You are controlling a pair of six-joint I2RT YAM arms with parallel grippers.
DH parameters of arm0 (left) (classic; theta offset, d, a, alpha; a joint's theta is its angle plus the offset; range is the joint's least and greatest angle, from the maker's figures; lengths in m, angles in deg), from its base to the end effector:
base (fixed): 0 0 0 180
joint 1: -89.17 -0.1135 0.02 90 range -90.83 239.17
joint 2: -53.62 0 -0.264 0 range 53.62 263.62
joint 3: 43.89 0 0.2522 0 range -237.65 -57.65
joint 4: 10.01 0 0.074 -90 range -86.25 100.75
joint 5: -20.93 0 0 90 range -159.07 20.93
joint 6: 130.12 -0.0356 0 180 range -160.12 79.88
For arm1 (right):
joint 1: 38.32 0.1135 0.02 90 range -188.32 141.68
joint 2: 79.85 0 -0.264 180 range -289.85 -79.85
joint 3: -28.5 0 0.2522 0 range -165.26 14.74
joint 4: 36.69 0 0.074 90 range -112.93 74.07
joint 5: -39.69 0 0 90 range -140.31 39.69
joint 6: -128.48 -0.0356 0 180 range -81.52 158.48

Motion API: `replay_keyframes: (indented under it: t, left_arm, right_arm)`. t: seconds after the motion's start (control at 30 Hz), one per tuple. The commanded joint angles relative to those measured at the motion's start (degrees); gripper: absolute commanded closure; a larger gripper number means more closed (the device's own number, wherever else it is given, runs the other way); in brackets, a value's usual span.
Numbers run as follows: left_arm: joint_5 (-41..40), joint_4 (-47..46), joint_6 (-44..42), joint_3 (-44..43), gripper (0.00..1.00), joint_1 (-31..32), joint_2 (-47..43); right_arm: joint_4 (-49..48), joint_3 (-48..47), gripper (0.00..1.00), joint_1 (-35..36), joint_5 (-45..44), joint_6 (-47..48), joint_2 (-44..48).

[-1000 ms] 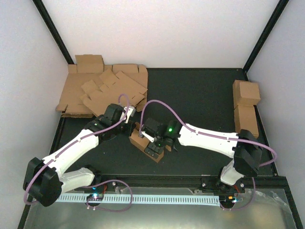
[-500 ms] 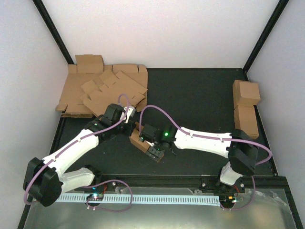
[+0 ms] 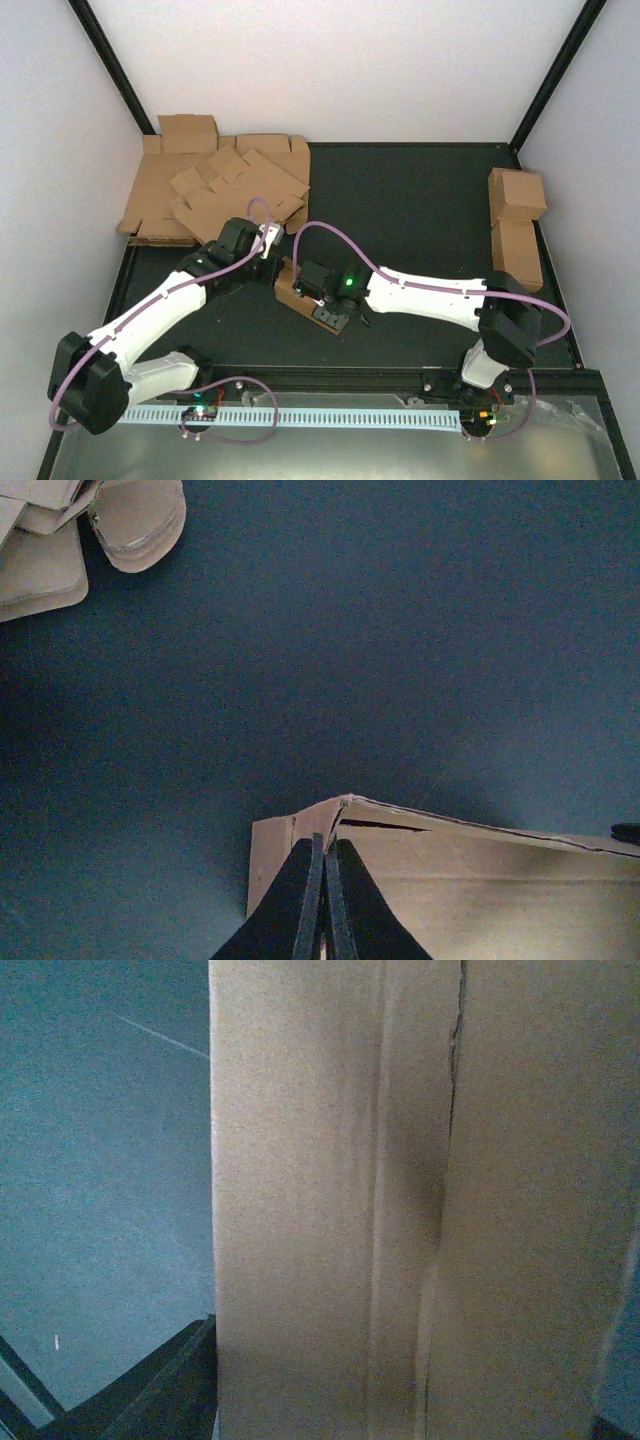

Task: Fold the paper box

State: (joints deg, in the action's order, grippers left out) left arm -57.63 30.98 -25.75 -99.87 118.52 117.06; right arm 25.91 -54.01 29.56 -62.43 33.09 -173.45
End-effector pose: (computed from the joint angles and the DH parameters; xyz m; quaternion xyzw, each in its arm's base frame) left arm 0.1920 -0.1161 0.2354 0.1563 0.9178 -0.2179 0.2929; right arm 0.1254 0.2887 0.2240 -0.4978 0.8494 0.0003 0.1756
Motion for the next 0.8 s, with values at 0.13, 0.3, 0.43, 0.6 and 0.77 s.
replay_keyframes:
  t: [0.13,0.3,0.43,0.6,0.77]
  left_arm:
    - [1.07,6.94,1.80,-2.55,0.98,0.46,-0.72]
    - [-0.10,6.51,2.82,-1.19,0.98,1.13,-1.40]
    - [-0.49,3.84,3.77,0.95,0.98,1.79,-2.40]
    - [-2.71,1.12,4.41,3.84,0.98,2.47,-4.35]
    - [-3.63,-1.11,4.13,6.58,0.98,2.99,-5.99]
  right_arm:
    - [-0.76,0.82,0.41,0.32,-4.84,2.45,0.68]
    - [-1.01,0.85,0.40,0.32,-4.80,2.78,0.41]
    - [-1.29,0.99,0.38,0.32,-4.90,2.88,0.62]
    - [-1.38,0.99,0.36,0.25,-5.59,2.93,0.74]
    - [-1.92,1.25,0.31,0.11,-6.04,3.18,1.11]
